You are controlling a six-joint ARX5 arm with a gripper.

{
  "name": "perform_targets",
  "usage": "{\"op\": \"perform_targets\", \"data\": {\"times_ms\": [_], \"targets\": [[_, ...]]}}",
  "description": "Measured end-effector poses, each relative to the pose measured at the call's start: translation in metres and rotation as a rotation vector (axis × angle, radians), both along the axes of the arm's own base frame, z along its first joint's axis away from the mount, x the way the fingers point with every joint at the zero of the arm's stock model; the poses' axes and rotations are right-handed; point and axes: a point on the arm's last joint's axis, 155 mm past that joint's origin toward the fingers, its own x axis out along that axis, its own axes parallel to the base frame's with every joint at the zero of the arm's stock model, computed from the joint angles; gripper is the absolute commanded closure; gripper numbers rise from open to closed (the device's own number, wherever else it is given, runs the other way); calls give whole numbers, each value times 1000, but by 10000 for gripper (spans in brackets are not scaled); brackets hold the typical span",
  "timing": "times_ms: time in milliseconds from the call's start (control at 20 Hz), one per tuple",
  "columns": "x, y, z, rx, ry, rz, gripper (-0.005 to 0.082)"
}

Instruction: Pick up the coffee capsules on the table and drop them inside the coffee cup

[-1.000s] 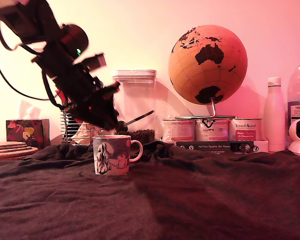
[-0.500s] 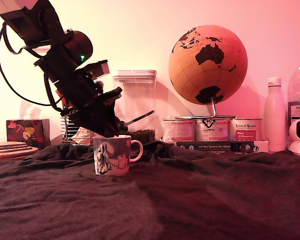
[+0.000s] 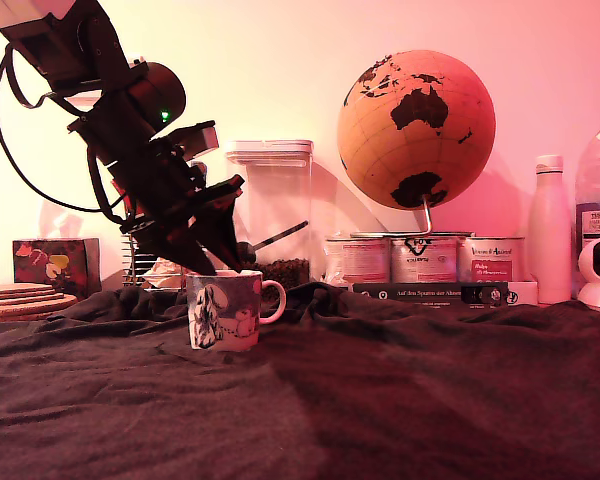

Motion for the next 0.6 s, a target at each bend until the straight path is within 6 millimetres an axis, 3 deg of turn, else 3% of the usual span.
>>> {"op": "perform_targets", "data": {"times_ms": [150, 400, 600], "targets": [[-1, 0, -1, 1, 3, 1, 407], [-2, 1, -2, 5, 12, 0, 762], [-3, 1, -2, 5, 16, 0, 793]]}}
